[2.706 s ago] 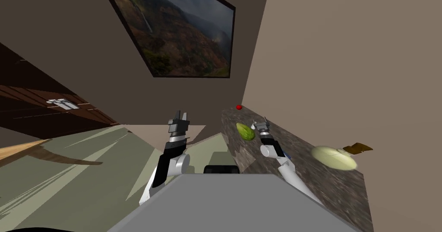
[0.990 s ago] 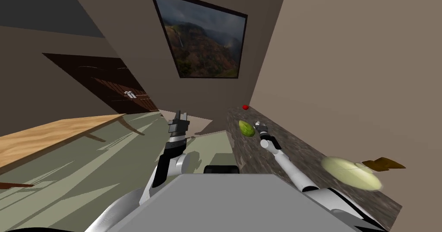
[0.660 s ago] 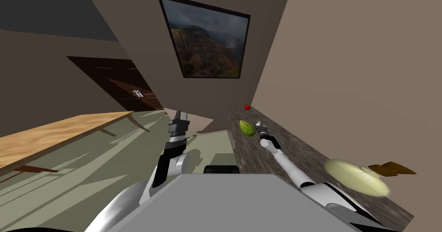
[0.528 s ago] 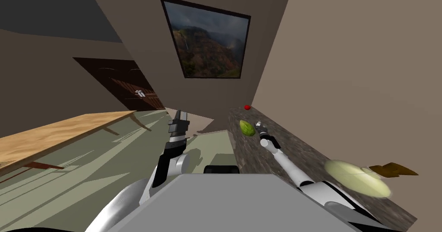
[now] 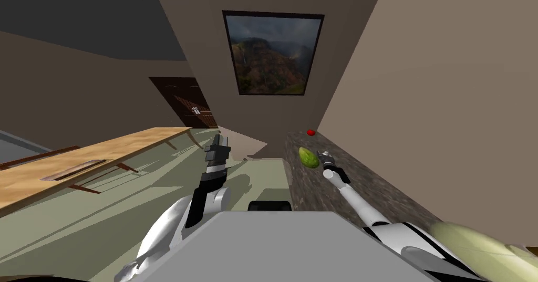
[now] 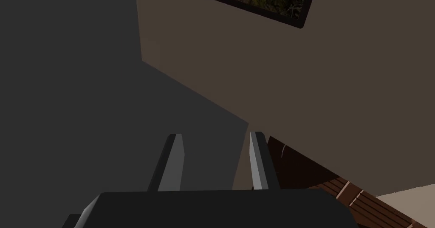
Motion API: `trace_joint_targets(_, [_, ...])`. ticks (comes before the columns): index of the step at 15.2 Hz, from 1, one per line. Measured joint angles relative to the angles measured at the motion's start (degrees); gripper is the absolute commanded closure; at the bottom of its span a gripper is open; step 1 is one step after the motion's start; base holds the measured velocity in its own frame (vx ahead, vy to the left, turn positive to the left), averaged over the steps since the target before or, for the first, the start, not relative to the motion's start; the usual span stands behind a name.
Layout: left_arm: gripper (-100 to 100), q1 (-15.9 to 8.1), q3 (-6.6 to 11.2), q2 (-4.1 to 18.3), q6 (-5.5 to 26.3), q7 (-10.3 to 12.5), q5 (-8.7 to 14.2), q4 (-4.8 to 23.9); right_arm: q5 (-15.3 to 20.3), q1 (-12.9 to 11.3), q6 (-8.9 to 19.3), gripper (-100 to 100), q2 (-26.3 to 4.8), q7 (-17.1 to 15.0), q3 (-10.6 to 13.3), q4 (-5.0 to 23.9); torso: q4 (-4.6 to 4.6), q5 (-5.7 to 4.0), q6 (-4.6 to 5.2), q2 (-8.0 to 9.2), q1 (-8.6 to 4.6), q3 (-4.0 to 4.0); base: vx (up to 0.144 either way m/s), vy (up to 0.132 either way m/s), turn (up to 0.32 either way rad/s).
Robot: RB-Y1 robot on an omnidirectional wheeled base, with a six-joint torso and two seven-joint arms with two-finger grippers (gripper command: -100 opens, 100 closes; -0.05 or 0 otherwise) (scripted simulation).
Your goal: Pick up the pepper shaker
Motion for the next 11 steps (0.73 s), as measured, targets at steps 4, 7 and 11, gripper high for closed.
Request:
trace_joint_targets(4, [0, 0.02, 0.01, 0.0, 0.0, 0.0, 0.0, 0.0, -0.42, -0.11, -0.98, 100, -0.61, -0.59, 0.06, 1.59, -0.03, -0.01, 0.06, -0.13, -0.01, -0.07, -0.022, -0.008, 0.083])
trace_joint_targets(7, [0, 0.02, 0.01, 0.0, 0.0, 0.0, 0.0, 0.0, -0.43, -0.11, -1.0, 100, -0.63, -0.6, 0.03, 1.6, -0.06, 0.0, 0.03, -0.23, 0.04, -0.13, -0.001, 0.0, 0.004])
trace_joint_targets(11, [0, 0.03, 0.01, 0.0, 0.0, 0.0, 0.0, 0.0, 0.38, -1.07, -0.86, 100, 0.22, -2.15, 0.9, 0.29, -0.88, 0.66, 0.76, -0.86, 0.59, -0.85, 0.046, 0.009, -0.274])
